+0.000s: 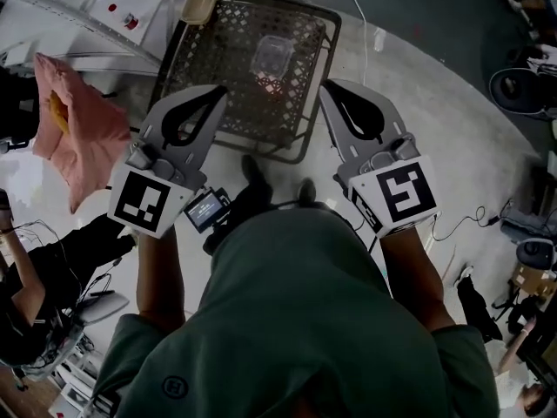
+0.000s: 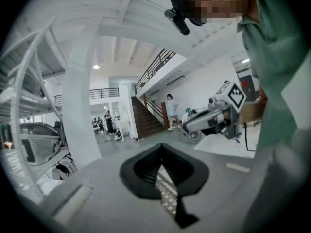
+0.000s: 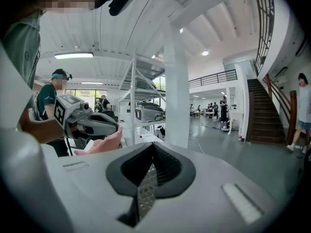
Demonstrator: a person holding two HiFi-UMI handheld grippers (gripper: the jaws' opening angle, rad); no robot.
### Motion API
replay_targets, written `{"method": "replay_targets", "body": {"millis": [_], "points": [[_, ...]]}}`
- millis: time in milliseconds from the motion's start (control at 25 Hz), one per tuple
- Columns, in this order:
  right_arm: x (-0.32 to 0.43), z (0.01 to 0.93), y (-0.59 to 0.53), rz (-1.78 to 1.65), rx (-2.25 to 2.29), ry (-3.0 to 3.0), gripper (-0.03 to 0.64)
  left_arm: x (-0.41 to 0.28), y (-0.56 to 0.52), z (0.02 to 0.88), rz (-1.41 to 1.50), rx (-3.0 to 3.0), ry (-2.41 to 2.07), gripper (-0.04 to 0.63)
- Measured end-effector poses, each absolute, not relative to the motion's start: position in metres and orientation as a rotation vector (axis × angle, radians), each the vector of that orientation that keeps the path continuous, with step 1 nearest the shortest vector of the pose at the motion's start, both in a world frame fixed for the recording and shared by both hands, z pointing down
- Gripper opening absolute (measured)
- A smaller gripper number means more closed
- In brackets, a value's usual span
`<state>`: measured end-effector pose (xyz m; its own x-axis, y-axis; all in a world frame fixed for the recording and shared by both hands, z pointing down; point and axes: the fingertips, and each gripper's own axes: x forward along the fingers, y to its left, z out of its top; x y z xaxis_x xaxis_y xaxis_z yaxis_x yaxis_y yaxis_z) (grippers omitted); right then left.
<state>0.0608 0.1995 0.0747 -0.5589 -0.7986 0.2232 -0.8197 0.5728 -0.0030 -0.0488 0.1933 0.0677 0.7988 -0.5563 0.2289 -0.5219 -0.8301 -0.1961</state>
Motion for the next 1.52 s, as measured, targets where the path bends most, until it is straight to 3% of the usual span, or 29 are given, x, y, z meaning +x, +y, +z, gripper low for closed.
{"method": "replay_targets", "body": {"millis": [880, 1520], "points": [[0.003, 0.066, 0.115, 0.152, 1.569, -2.424, 0.006, -0.100, 0.086, 0.071, -0.343, -2.940, 0.600, 0.002], [0.055, 0.091, 0.022, 0.219, 1.330, -2.551, 0.008, -0.056, 0.021, 0.093, -0.509, -2.925, 0.875, 0.002]]}}
